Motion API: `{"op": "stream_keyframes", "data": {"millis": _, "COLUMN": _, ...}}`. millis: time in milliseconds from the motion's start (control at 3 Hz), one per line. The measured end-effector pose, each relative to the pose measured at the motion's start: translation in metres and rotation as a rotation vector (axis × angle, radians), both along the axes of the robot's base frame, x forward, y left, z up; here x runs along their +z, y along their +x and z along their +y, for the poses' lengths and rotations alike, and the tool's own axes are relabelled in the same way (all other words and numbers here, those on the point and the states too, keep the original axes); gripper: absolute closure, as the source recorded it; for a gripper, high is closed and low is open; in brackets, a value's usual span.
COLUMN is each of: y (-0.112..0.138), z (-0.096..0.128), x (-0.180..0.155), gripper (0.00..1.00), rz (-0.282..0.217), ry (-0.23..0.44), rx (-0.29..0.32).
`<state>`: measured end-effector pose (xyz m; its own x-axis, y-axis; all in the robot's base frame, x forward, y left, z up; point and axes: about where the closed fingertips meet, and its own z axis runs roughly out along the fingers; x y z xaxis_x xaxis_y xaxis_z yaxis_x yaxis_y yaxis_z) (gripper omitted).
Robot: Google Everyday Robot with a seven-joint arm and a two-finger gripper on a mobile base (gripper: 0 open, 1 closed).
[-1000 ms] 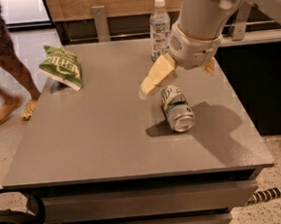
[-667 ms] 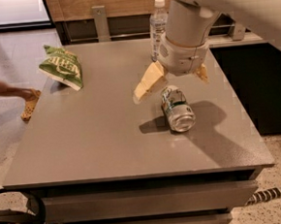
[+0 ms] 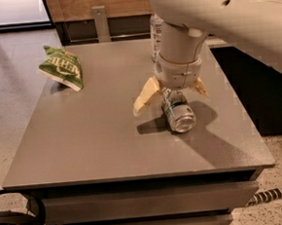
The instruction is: Place 7up can upright
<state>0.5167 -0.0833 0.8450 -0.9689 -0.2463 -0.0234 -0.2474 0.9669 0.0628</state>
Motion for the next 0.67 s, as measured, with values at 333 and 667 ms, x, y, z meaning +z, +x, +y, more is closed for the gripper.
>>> {"op": "stream_keyframes", "data": {"millis": 333, "y": -0.0059, "z": -0.0079, "x": -0.0271, "gripper": 0.19, "rz": 0.011, "ry": 0.039, "rx": -0.003}}
{"op": "stream_keyframes", "data": {"millis": 667, "y": -0.0052, "z": -0.0076, "x": -0.0279, "gripper": 0.49, "rz": 0.006, "ry": 0.042, "rx": -0.003}}
